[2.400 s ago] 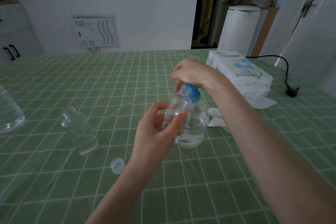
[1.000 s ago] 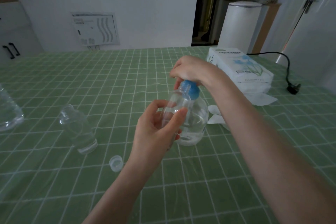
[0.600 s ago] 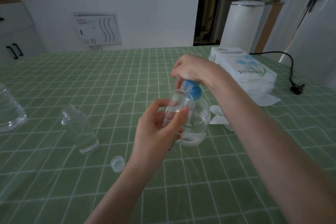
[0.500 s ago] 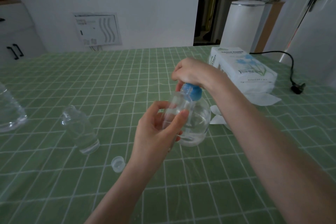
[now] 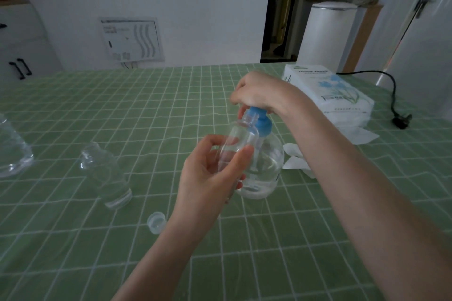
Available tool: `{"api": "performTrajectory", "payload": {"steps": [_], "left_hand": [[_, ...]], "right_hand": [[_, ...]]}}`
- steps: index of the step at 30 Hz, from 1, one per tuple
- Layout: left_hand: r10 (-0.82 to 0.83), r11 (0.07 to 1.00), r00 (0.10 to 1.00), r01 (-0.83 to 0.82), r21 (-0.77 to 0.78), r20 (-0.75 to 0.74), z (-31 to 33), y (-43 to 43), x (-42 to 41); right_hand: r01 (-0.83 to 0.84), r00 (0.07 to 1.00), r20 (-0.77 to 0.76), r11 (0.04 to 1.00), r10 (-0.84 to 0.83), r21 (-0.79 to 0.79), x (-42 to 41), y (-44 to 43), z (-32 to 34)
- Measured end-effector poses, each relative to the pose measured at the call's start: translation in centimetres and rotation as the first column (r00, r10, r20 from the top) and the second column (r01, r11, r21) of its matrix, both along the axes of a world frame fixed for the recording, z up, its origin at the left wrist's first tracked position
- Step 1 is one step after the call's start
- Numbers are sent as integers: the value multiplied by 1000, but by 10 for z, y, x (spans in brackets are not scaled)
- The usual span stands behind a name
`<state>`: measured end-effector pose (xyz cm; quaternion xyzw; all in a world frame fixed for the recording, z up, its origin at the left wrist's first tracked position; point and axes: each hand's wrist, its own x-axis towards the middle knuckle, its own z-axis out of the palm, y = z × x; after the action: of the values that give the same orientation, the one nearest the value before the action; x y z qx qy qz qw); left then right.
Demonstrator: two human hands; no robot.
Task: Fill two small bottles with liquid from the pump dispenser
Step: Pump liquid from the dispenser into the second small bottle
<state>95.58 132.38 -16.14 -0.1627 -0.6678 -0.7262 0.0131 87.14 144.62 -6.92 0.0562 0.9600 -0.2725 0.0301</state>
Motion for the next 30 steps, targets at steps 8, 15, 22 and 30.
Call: {"api": "performTrajectory", "payload": {"steps": [8, 15, 22, 30], "left_hand": [[-3, 1000, 1000, 2, -24, -3, -4, -1, 0], [-5, 1000, 1000, 5, -10, 3, -3, 0, 0], [-9, 1000, 1000, 9, 12, 20, 3, 2, 1], [-6, 1000, 1000, 7, -14, 29, 2, 2, 4]], "right_hand": [[7, 999, 42, 1000, -8, 10, -1, 2, -10], [21, 999, 24, 999, -22, 31, 1, 0, -8], [21, 1000, -21, 1000, -20, 7, 0, 0, -1], [-14, 998, 59, 1000, 14, -1, -1, 0, -9]]}}
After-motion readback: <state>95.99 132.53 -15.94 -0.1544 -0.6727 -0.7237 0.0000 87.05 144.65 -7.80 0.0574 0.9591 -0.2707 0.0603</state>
